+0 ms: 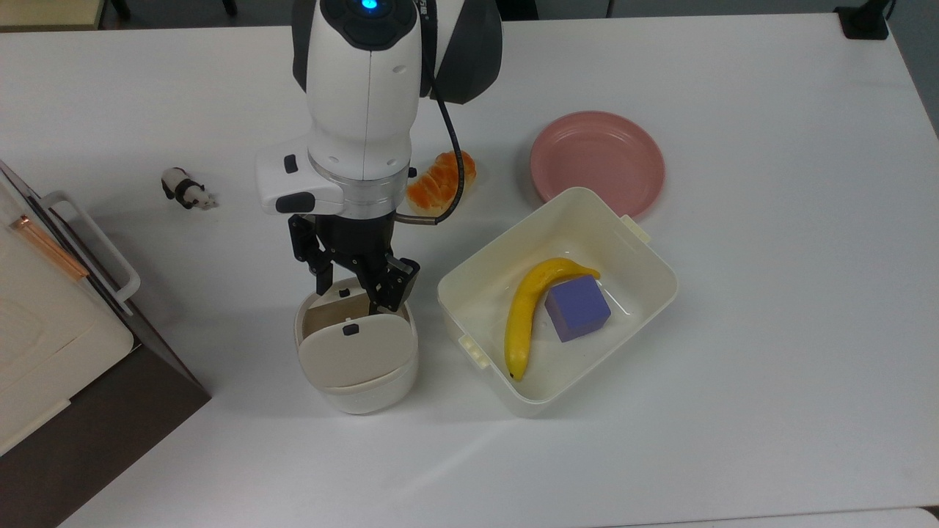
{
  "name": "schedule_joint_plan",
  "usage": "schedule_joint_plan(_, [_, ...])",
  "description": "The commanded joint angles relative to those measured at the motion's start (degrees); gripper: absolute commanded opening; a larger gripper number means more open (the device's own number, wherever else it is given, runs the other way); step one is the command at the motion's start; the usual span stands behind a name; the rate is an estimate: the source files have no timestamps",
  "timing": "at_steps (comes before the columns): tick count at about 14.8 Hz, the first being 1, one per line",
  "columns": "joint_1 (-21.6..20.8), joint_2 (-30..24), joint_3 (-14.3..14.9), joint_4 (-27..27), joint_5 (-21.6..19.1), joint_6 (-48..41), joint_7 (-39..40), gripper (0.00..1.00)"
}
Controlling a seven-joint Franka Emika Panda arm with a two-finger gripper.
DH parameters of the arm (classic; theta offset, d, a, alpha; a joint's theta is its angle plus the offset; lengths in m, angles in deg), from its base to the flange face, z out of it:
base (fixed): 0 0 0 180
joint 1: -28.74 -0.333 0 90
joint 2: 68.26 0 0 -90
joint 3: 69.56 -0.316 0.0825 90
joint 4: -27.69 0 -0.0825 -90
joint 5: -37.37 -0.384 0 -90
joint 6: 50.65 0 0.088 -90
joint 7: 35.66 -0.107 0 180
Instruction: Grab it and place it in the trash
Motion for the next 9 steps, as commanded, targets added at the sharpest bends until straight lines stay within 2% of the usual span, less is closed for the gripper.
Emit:
schedule_joint_plan(1, [1.54,-3.33,-1.92,0.53,0.24,-6.32,10.68,0.73])
schedule_joint_plan(5, [4.00,-8.95,-3.77,1.50,-0.11,-16.88,22.20,0.76])
schedule_joint_plan(8, [6.81,-12.99,-3.34,0.80,-6.25,-27.79,34.34,1.00])
schedule_joint_plan(9, [7.08,-13.96,-3.07,0.79,-7.22,-30.07,36.20,1.00])
